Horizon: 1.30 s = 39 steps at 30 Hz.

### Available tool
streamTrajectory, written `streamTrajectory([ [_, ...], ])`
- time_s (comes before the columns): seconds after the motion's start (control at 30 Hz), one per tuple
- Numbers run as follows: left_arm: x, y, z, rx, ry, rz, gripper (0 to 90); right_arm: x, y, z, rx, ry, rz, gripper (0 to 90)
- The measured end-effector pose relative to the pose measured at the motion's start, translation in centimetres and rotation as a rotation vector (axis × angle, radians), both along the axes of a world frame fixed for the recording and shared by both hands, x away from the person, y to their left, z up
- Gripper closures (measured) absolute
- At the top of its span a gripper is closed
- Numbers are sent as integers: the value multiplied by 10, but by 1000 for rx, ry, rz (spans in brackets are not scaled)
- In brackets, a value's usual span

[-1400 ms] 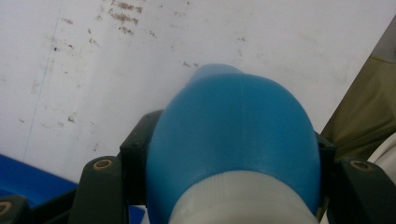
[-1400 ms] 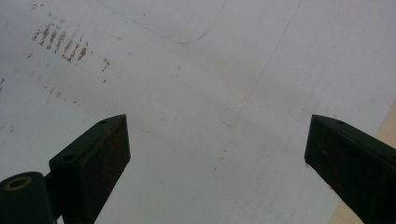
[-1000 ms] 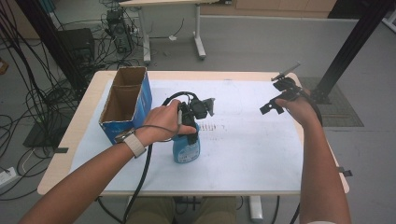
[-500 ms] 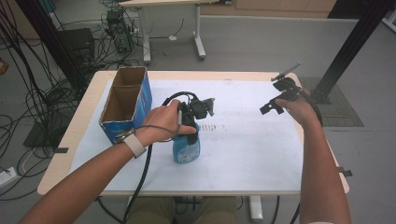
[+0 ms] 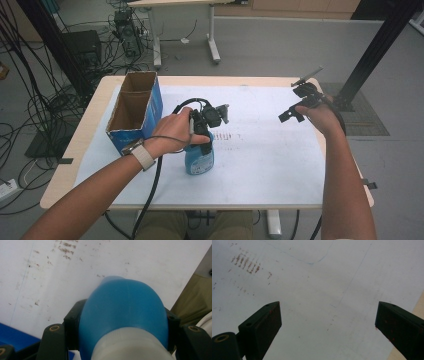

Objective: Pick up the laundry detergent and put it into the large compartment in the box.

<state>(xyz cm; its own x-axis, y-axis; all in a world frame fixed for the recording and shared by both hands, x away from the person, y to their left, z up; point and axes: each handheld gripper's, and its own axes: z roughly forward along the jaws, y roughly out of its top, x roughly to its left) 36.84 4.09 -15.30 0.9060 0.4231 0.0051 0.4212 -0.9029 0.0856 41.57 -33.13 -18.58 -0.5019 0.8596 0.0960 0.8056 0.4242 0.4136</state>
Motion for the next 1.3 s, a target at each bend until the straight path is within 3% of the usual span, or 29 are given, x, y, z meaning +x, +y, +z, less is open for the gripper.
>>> streamTrajectory([
  [0.8,-7,7,27,12,-14,113,377,-2,-1,2,8,-2,-4,70],
  [1.3,-6,7,60,26,-7,186,376,-4,-2,5,12,-1,-9,72],
])
